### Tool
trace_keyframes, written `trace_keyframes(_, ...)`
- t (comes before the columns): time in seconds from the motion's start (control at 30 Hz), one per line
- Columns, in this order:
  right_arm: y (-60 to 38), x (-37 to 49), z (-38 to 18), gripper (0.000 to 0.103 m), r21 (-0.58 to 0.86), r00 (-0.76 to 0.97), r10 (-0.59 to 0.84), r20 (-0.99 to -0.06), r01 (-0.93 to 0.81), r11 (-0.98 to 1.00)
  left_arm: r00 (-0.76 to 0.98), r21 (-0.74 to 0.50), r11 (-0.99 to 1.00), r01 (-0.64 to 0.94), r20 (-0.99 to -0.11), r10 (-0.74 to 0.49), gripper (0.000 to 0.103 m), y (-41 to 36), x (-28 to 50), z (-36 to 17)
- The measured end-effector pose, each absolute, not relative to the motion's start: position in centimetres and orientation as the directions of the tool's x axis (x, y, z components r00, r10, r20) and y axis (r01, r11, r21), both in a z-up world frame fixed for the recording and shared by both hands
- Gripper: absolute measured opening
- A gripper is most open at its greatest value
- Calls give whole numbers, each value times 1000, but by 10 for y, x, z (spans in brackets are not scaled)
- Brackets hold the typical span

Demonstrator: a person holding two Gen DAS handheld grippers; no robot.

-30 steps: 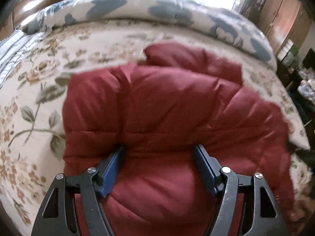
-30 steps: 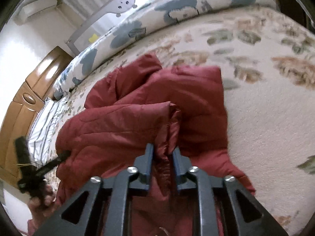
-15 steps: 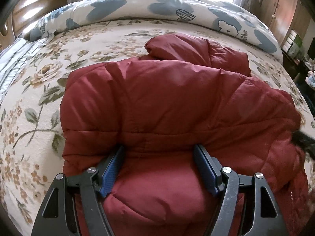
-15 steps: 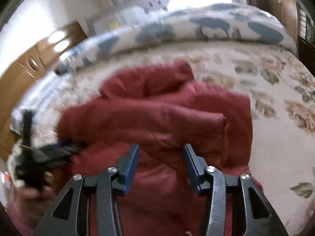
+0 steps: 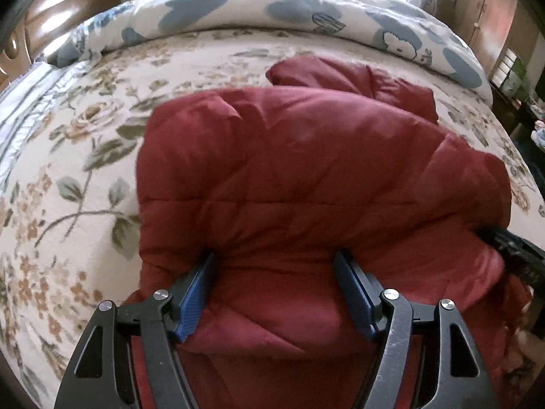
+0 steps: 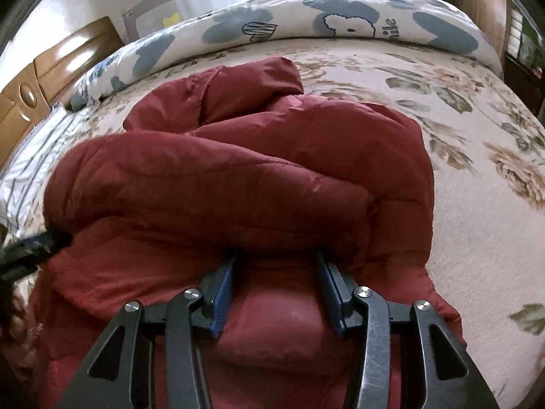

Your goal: Fold large clothes

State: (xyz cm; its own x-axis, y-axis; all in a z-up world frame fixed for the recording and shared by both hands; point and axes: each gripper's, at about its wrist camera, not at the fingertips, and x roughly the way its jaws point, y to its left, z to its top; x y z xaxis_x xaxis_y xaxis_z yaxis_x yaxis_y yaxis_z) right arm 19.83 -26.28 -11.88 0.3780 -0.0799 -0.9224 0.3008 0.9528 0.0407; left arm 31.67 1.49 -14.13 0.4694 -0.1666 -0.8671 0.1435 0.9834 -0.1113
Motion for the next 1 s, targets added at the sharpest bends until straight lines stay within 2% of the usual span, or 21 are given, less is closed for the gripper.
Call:
trace_keyframes(0.23, -247, 191, -88, 50, 55, 439, -82, -895, 289, 956, 465, -129, 983, 129, -868, -175, 72, 16, 321, -146)
trace_keyframes(0.37, -249, 196, -107, 49, -11, 363, -118, -924, 283, 959, 468, -127, 984, 125, -867, -171, 72, 16, 320, -144)
trace_keyframes(0.5, -259, 193, -122, 48, 23, 355, -86, -931, 291, 956, 482, -141, 982, 123, -857, -183, 72, 27, 309, -134)
trace_keyframes(0.7, -257, 191, -126, 48, 11, 360, -99, -928, 290, 957, 453, -190, 978, 81, -867, -206, 72, 43, 313, -149)
trace_keyframes(0.87, -258, 191, -125, 48, 25, 363, -88, -928, 294, 955, 471, -149, 985, 87, -865, -173, 74, 35, 314, -153)
trace_keyframes(1.0, -258, 191, -124, 48, 29, 361, -84, -929, 298, 954, 468, -161, 984, 79, -866, -180, 74, 37, 315, -152)
